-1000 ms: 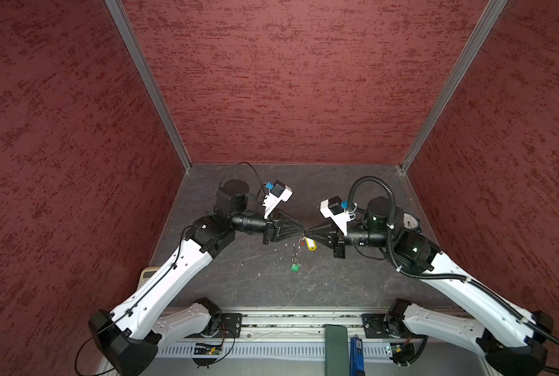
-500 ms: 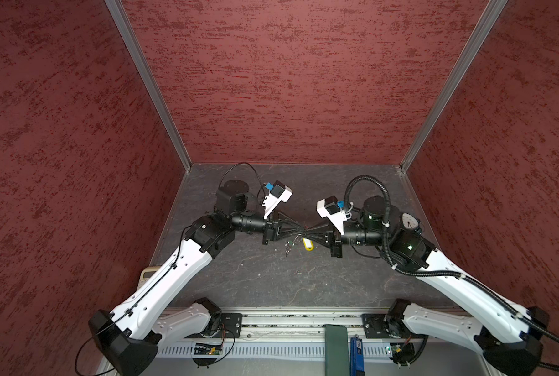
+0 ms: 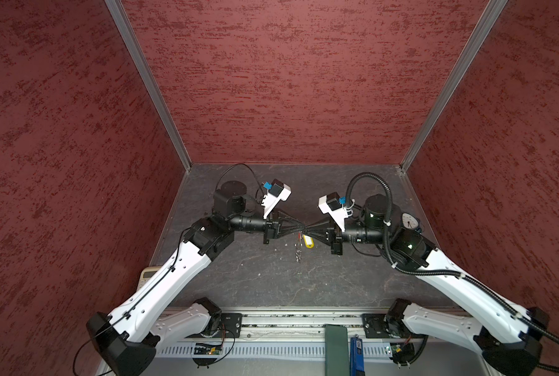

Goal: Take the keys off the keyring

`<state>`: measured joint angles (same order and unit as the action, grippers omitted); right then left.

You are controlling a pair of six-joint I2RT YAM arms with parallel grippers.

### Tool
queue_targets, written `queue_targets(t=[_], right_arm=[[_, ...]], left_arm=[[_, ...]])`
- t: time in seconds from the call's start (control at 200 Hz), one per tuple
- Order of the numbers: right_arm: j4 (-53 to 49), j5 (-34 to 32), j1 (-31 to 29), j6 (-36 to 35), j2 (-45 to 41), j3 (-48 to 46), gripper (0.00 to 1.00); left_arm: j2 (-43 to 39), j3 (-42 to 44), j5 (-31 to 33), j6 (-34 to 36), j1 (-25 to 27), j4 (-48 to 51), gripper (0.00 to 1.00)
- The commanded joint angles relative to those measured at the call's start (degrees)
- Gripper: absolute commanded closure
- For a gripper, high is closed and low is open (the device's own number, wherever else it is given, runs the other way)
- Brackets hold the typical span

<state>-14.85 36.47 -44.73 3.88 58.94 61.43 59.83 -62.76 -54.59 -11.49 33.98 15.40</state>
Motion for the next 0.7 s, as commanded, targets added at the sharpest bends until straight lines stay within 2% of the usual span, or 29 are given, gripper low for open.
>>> queue_targets(t=[0.0,0.065,0.175,0.265,0.451,0.691], right_arm=[[7.2,-2.8,-0.1,-0.4,-0.8,-0.8,0.98],[8.8,-2.8,-0.1,-0.1,-1.2,-1.1,0.93],[12.3,-4.4,-0.1,1.0,-2.4,-2.2,0.66],[16.5,-6.1,-0.1,2.0,-4.7,-4.5,0.55],[27.5,-8.9,-0.1,5.7,-8.3,-11.5,0.50],[31.6,-7.7,-0.1,7.0,-6.7,-14.3,0.50]], left_arm=[[-2.5,3.2,6.1,-5.2,0.9,-10.0,1.00],[-3.6,5.5,7.8,-6.7,0.9,-15.1,1.00],[-5.0,7.9,10.4,-7.7,0.8,-20.5,1.00],[-6.1,8.9,11.0,-7.6,0.7,-22.9,1.00],[-8.9,11.0,11.6,-7.1,0.6,-27.2,1.00],[-9.2,14.0,9.7,-9.7,0.6,-35.6,1.00]])
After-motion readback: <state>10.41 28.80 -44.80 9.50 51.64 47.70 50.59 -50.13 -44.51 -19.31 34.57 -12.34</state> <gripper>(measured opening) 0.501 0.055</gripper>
